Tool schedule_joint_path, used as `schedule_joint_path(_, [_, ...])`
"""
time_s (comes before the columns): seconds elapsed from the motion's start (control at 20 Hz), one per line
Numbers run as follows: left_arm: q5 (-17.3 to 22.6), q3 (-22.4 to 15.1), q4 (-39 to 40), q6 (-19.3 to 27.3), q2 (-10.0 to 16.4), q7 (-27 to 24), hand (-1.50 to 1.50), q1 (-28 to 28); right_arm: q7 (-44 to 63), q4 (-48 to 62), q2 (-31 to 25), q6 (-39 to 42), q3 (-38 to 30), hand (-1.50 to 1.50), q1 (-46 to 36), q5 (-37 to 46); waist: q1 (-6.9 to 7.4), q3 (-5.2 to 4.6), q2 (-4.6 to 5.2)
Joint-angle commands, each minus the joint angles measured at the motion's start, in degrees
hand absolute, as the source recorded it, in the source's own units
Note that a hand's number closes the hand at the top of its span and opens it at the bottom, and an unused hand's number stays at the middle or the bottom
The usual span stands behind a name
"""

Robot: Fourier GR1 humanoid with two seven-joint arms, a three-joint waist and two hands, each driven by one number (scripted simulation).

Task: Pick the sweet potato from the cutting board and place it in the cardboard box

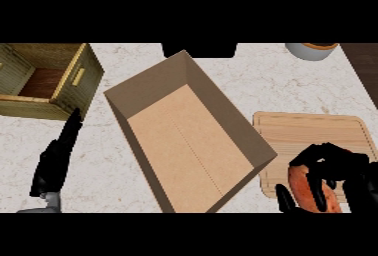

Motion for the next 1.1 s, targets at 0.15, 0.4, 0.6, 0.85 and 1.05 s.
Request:
schedule_joint_path(0.15, [-0.3,0.2,-0.1,-0.7,-0.8,0.9,0.00,-0.5,9.2,-2.1,7.6,7.6,1.9,1.50,-12.3,-1.0,0.23,0.01,0.08])
schedule_joint_path(0.4, [-0.6,0.1,-0.6,-1.0,-0.7,1.6,0.00,-1.0,18.2,12.7,16.4,9.8,6.6,1.50,-29.6,4.5,0.66,-0.02,0.12])
schedule_joint_path(0.6, [0.8,1.7,0.3,-2.7,0.4,-2.4,0.00,1.5,16.6,23.3,21.1,7.9,7.2,1.50,-33.8,6.7,0.90,-0.02,0.19])
schedule_joint_path(0.85, [-0.3,0.7,-1.8,-2.2,-0.3,1.4,0.00,-0.4,17.3,37.7,25.0,3.8,7.8,1.50,-41.5,6.2,1.07,0.00,0.23])
schedule_joint_path(1.05, [-1.5,0.2,0.2,-0.8,-1.8,0.4,0.00,-0.6,14.5,49.1,25.1,-0.3,7.7,1.50,-44.8,5.0,1.00,0.00,0.30])
